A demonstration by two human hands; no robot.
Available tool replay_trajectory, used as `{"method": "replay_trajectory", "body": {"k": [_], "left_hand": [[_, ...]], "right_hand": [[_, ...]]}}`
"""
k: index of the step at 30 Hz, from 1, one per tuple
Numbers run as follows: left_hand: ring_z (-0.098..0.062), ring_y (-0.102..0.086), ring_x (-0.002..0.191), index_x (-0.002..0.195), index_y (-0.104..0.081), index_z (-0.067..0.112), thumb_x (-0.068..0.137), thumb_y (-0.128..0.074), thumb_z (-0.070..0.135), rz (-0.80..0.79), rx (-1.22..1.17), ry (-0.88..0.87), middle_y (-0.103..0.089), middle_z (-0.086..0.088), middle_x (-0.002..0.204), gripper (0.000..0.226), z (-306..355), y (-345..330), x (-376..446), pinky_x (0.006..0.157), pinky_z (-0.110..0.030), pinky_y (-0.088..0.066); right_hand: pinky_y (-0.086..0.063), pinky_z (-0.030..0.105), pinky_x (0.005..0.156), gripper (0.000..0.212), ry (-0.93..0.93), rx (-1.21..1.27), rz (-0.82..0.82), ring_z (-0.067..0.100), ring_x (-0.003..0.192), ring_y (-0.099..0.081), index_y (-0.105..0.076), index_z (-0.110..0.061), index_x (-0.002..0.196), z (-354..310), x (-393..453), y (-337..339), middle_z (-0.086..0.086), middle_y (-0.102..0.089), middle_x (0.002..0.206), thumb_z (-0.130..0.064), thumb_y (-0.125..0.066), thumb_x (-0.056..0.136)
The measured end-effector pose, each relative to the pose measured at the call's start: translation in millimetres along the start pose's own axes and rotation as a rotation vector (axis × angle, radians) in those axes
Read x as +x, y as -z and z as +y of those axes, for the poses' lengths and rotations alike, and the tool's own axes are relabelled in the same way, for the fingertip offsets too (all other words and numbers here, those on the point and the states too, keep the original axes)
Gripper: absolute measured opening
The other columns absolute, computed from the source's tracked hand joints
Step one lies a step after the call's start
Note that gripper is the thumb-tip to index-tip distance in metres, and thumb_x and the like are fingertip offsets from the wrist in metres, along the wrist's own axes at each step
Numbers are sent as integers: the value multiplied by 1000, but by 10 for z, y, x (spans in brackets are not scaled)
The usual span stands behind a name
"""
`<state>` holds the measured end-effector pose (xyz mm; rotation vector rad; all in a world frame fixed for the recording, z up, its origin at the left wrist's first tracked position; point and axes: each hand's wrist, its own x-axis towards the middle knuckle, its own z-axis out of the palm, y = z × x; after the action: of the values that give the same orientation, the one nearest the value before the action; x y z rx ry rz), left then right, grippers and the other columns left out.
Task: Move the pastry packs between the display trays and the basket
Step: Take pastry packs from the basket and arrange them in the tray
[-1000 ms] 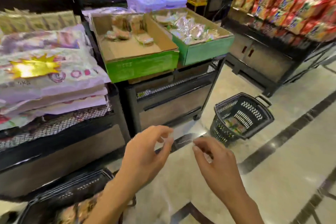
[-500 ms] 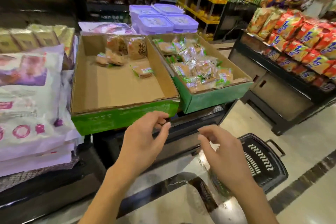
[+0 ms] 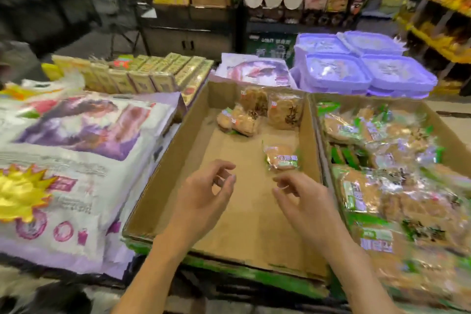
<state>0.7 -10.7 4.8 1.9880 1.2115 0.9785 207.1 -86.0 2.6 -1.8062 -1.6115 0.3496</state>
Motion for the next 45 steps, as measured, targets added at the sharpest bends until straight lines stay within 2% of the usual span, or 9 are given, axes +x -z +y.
{"method": "replay_trajectory", "body": {"k": [7, 15, 21, 26, 29, 37, 40, 42, 45], "left_hand": [[-2, -62, 82, 111, -67, 30, 95, -68, 26, 66, 74, 162, -65, 20, 88, 16, -358, 2, 531, 74, -31, -53], [-4, -60, 82, 115, -64, 27, 95, -66, 30, -63, 81, 245, -66, 11, 92, 20, -821, 31, 1281, 79, -33, -53], [-20, -62, 103, 123, -59, 16, 92, -69, 31, -116, 87, 301, -63, 3, 107, 36, -1256, -363, 2017, 91, -35, -48], [-40, -47, 129, 140, -42, 4, 86, -69, 53, -281, 269, 467, -48, -20, 139, 79, -1523, -705, 2691, 105, -47, -42], [-38, -43, 136, 143, -42, -2, 86, -63, 67, -306, 258, 564, -47, -22, 146, 92, -1531, -801, 2915, 106, -39, -37], [-40, -51, 126, 110, -65, 6, 73, -79, 51, -212, 293, 653, -61, -22, 129, 60, -1499, -944, 2981, 103, -39, -41], [-34, -58, 116, 106, -66, 6, 62, -87, 38, -212, 217, 716, -64, -20, 121, 58, -1409, -1000, 2984, 89, -35, -53], [-29, -58, 108, 102, -62, 7, 62, -92, 32, -152, 130, 672, -63, -17, 116, 56, -1361, -997, 2910, 69, -28, -49], [-28, -59, 104, 102, -58, 15, 65, -92, 28, -3, 95, 512, -66, -8, 107, 52, -1309, -828, 2662, 77, -34, -47]], "right_hand": [[-46, 36, 93, 53, -40, -358, -467, 19, 127, -50, -44, -31, 142, 413, 1352, -200, -7, -52, 139, -34, -64, 92], [-45, 42, 105, 107, -329, -515, -791, 29, 131, -48, -24, -30, 153, 1033, 2125, -471, 9, -45, 148, -43, -87, 67], [-46, 41, 103, 108, -371, -498, -682, 28, 125, -52, -40, -23, 144, 1028, 2090, -552, 7, -46, 136, -75, -80, 59], [-48, 43, 92, 93, -363, -432, -530, 26, 118, -51, -44, -26, 129, 905, 2031, -570, 0, -43, 126, -72, -82, 58], [-47, 42, 87, 81, -352, -399, -482, 25, 114, -52, -42, -27, 118, 876, 1995, -568, -3, -48, 118, -70, -81, 62], [-38, 37, 76, 78, -371, -327, -388, 25, 111, -59, -41, -30, 121, 902, 2036, -591, -3, -63, 122, -67, -81, 66], [-42, 39, 81, 84, -369, -292, -390, 24, 116, -60, -43, -30, 130, 912, 2058, -607, -4, -64, 126, -66, -82, 66], [-44, 41, 85, 81, -374, -263, -387, 22, 116, -60, -44, -31, 129, 904, 2067, -574, -7, -65, 124, -64, -83, 66], [-48, 43, 89, 72, -384, -137, -325, 20, 109, -60, -46, -32, 118, 897, 2053, -499, -9, -63, 116, -65, -83, 66]]}}
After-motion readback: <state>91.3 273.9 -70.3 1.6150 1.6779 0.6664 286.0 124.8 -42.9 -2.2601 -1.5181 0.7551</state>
